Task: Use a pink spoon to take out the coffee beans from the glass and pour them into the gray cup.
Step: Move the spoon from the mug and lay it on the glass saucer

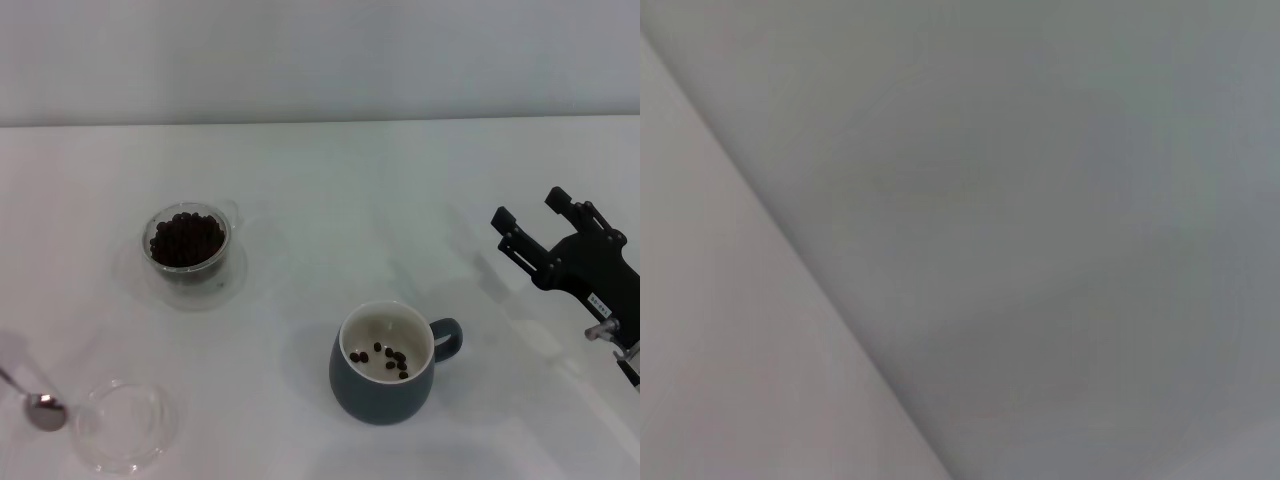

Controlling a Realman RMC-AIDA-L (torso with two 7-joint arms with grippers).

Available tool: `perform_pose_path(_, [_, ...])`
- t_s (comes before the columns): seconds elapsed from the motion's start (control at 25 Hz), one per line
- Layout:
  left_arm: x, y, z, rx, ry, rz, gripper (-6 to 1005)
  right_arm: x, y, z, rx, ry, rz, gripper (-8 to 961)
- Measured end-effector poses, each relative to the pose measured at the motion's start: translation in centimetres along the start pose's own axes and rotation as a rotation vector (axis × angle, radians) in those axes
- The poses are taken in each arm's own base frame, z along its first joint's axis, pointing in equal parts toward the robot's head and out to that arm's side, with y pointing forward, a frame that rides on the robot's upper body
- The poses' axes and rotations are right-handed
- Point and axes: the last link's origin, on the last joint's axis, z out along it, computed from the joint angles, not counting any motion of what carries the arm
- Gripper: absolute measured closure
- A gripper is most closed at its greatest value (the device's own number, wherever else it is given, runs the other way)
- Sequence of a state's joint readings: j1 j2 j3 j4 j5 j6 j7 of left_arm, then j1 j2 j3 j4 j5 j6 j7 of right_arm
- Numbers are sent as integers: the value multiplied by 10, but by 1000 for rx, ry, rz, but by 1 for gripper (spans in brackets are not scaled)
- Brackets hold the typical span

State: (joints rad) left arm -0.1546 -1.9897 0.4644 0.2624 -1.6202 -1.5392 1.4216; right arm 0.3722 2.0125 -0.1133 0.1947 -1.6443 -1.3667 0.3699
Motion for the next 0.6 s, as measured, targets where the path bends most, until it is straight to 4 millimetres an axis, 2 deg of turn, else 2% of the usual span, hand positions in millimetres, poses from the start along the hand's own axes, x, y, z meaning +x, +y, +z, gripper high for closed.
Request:
perform_pose_path(0.28, [-15, 4, 48, -3, -103, 89, 867, 2, -1, -4, 9, 8, 3, 101])
perform_pose_path(0.6, [-18, 6, 68, -7, -173, 170, 865, 3, -1, -4, 9, 10, 4, 101])
